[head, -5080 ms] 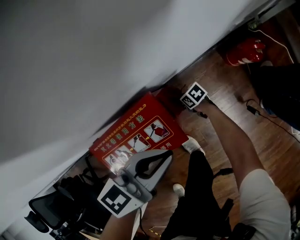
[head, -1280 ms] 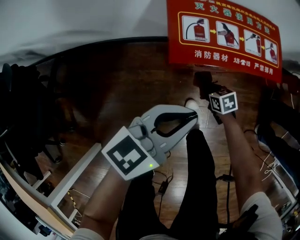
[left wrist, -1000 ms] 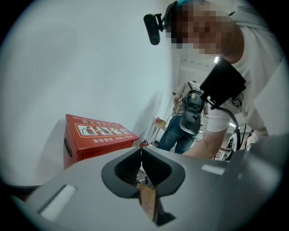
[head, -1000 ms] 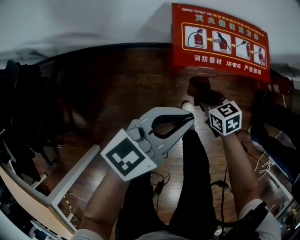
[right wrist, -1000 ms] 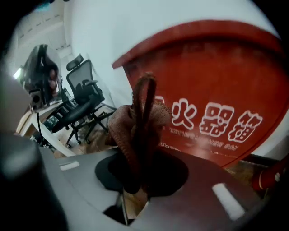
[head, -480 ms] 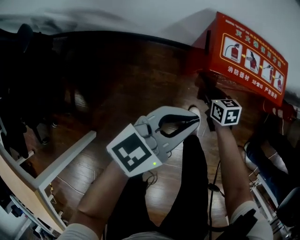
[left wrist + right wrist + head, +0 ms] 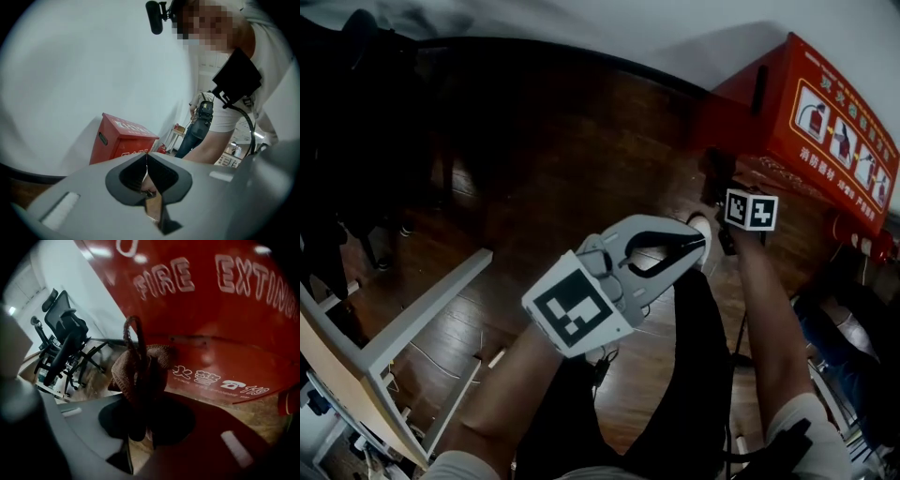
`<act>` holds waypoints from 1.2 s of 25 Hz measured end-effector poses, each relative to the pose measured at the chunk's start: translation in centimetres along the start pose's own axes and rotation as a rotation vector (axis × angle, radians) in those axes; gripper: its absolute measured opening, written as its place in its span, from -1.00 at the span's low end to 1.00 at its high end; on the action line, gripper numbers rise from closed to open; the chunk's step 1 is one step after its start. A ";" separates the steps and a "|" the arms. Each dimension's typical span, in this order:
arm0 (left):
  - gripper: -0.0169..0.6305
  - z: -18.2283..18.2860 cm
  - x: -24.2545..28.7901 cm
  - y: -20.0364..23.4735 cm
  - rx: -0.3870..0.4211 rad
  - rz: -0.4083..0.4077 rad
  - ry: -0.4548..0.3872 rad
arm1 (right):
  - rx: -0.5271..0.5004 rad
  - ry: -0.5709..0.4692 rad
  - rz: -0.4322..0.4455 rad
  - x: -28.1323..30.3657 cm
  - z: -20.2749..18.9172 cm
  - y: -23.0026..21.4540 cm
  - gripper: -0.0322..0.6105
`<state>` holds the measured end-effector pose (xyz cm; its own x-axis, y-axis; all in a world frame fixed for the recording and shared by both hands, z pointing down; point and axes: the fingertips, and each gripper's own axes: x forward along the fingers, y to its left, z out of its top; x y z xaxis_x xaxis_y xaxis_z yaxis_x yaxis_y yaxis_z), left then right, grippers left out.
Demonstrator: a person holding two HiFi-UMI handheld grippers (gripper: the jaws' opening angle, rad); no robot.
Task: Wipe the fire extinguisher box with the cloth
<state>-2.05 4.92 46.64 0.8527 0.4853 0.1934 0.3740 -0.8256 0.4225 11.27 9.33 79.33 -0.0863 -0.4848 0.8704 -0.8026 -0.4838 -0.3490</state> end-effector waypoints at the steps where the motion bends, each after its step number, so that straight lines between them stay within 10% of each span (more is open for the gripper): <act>1: -0.95 0.4 -0.4 0.0 -0.003 0.005 -0.002 | -0.014 -0.005 0.010 -0.8 0.3 1.0 -0.65; 7: -0.95 5.7 -3.7 -0.9 0.022 0.051 -0.060 | -0.272 -0.055 0.093 -11.3 4.2 9.9 -0.65; 13: -0.95 11.9 -10.9 -1.9 0.040 0.143 -0.137 | -0.856 0.073 0.159 -23.5 9.5 19.4 -0.65; 23: -0.95 16.0 -14.7 2.9 -0.006 0.361 -0.208 | -1.665 0.703 0.213 -25.6 22.8 17.5 -0.65; 30: -0.95 14.9 -11.0 6.9 -0.123 0.491 -0.253 | -1.865 1.140 0.338 -17.8 22.2 12.4 -0.65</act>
<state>-3.44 -10.46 34.24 0.9825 -0.0437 0.1812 -0.1207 -0.8899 0.4400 15.92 -4.27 51.82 0.0475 0.4670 0.8830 -0.1152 0.8806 -0.4596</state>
